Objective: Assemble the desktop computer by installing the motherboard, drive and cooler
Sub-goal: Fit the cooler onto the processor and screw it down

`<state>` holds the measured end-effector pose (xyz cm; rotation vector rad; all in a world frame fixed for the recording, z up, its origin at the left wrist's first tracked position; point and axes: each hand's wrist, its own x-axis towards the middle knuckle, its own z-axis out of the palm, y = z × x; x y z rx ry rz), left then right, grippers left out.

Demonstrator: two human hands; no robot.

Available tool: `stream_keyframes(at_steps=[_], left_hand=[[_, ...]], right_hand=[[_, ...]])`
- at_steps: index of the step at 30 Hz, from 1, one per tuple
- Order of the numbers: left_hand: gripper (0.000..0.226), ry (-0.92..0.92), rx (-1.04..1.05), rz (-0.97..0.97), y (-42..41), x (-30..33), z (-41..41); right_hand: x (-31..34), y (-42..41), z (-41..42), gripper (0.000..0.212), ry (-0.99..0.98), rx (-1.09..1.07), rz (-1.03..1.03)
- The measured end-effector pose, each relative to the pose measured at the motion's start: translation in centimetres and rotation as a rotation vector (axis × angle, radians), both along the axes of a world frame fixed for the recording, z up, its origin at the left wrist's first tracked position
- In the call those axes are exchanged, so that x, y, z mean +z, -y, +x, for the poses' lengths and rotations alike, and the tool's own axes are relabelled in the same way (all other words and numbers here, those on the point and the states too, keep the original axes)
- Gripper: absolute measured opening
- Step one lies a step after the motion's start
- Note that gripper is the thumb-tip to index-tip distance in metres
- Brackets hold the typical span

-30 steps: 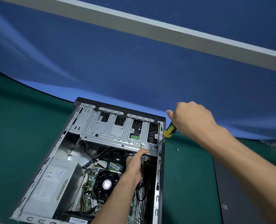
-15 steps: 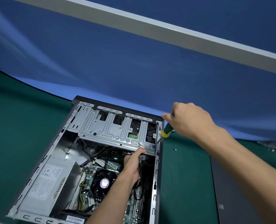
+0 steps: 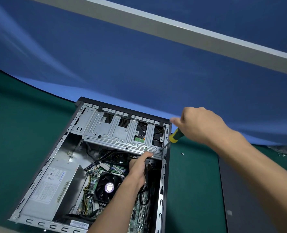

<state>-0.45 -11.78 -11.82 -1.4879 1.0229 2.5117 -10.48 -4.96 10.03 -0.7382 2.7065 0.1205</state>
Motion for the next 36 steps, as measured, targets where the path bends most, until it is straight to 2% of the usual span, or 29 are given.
stream_keyframes(at_steps=[3, 5, 7, 10, 17, 22, 24, 27, 29, 31, 34, 36], left_hand=[[0.053, -0.004, 0.014, 0.000, 0.1, 0.3, -0.1], [0.051, -0.008, 0.011, 0.002, 0.0, 0.3, 0.0], [0.049, -0.014, 0.021, 0.008, 0.0, 0.5, 0.1], [0.051, -0.008, 0.009, 0.002, 0.1, 0.7, 0.0], [0.040, -0.010, 0.025, 0.003, -0.1, 0.8, 0.1], [0.052, 0.016, 0.044, -0.028, -0.3, 1.0, 0.1], [0.050, 0.037, 0.041, -0.029, -0.6, 0.9, 0.1], [0.047, 0.099, -0.008, -0.089, -0.7, 1.3, 0.0], [0.058, 0.154, -0.090, -0.190, -0.5, 1.7, 0.2], [0.072, 0.215, -0.197, -0.330, -0.3, 1.9, 0.4], [0.079, 0.268, -0.308, -0.498, -0.2, 2.4, 0.9], [0.072, 0.307, -0.304, -0.595, -0.5, 3.1, 1.6]], right_hand=[[0.2, 0.1, 0.2, 0.022, 0.149, 0.001, -0.046], [-0.4, 0.0, 0.3, 0.017, 0.030, 0.008, -0.087], [-0.6, -0.1, 0.3, 0.024, -0.060, 0.007, -0.068], [0.0, 0.0, 0.1, 0.018, 0.144, -0.007, -0.051], [0.3, 1.2, 0.0, 0.010, 0.050, 0.093, 0.082], [0.6, -0.2, 1.2, 0.004, -0.023, 0.214, 0.410], [-0.7, -1.7, 2.0, 0.018, 0.006, 0.182, 0.444], [-3.0, -3.9, 2.6, 0.020, 0.000, 0.095, 0.392], [-4.4, -5.5, 3.1, 0.009, -0.012, 0.040, 0.356], [-5.8, -7.2, 3.8, 0.007, -0.021, -0.033, 0.285], [-8.2, -10.3, 5.0, 0.017, -0.011, -0.231, 0.072], [-9.6, -12.6, 5.7, 0.026, 0.026, -0.385, -0.102]])
